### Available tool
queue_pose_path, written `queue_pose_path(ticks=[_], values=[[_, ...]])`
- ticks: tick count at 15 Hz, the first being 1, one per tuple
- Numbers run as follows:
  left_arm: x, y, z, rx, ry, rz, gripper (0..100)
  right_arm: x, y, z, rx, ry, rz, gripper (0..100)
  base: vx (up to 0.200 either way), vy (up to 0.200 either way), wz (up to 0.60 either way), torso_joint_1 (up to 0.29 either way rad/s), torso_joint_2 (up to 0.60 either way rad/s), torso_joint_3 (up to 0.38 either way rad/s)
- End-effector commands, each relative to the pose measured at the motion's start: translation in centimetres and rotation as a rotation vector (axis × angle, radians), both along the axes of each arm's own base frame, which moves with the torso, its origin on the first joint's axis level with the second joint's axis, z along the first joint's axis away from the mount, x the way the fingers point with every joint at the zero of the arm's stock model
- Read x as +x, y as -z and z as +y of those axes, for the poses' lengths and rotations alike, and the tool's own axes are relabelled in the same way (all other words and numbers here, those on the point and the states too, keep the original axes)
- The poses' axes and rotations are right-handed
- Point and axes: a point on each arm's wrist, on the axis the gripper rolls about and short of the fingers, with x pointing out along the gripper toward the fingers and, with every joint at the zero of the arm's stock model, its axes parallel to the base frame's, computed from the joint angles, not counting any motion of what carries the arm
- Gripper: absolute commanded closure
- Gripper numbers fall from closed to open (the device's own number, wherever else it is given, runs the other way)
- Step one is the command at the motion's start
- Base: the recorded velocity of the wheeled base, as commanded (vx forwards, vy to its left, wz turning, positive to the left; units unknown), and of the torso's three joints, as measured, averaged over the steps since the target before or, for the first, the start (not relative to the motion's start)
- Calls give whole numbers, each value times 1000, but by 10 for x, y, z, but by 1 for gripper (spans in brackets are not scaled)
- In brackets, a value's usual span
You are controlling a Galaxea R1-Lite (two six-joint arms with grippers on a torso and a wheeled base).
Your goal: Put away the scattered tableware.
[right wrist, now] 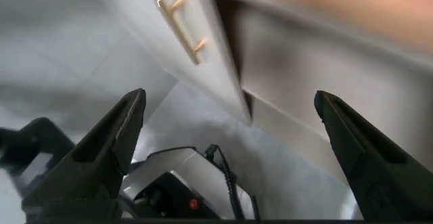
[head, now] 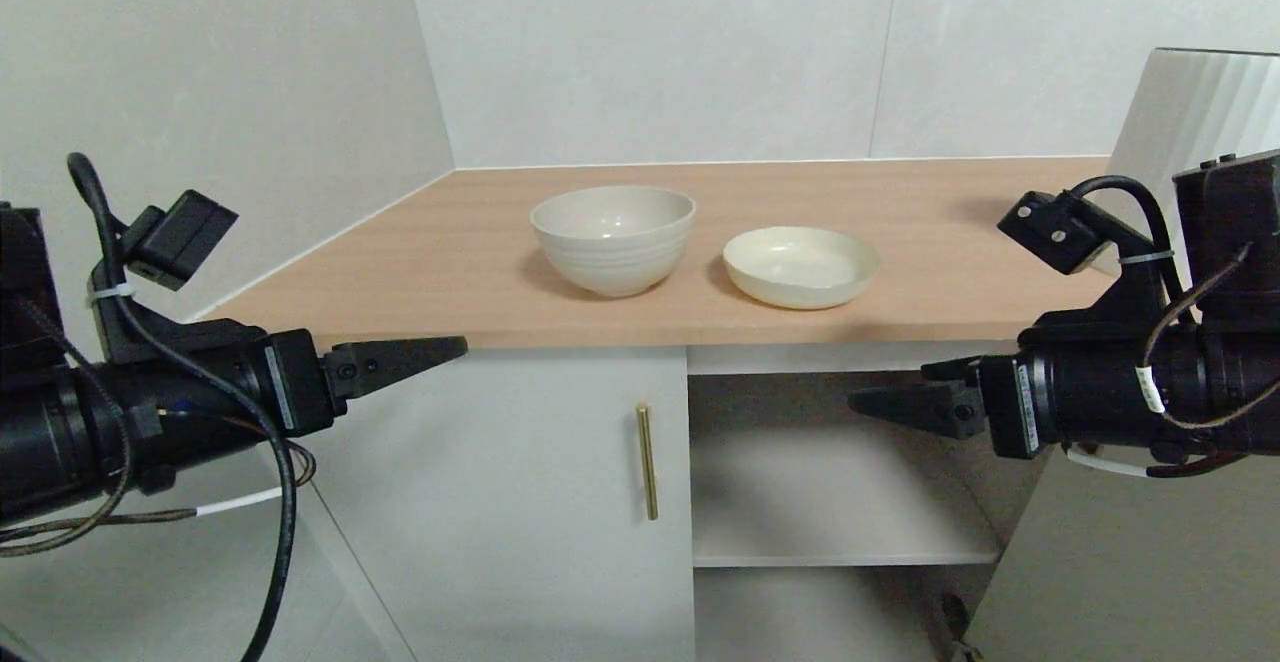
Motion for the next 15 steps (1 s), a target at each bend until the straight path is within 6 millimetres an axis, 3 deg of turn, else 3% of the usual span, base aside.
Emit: queue_pose_path(ticks=[1, 12, 15], values=[[6, 6, -1, 4, 1, 28, 0, 3, 4, 2, -8, 0, 13, 0, 0, 0, 0, 124, -559, -310], [24, 27, -7, 22, 12, 119, 0, 10, 11, 5, -20, 5, 30, 0, 0, 0, 0, 176, -480, -292], [31, 23, -10, 20, 23, 110, 0, 20, 14, 11, -17, 21, 1, 0, 0, 0, 0, 84, -214, -121]])
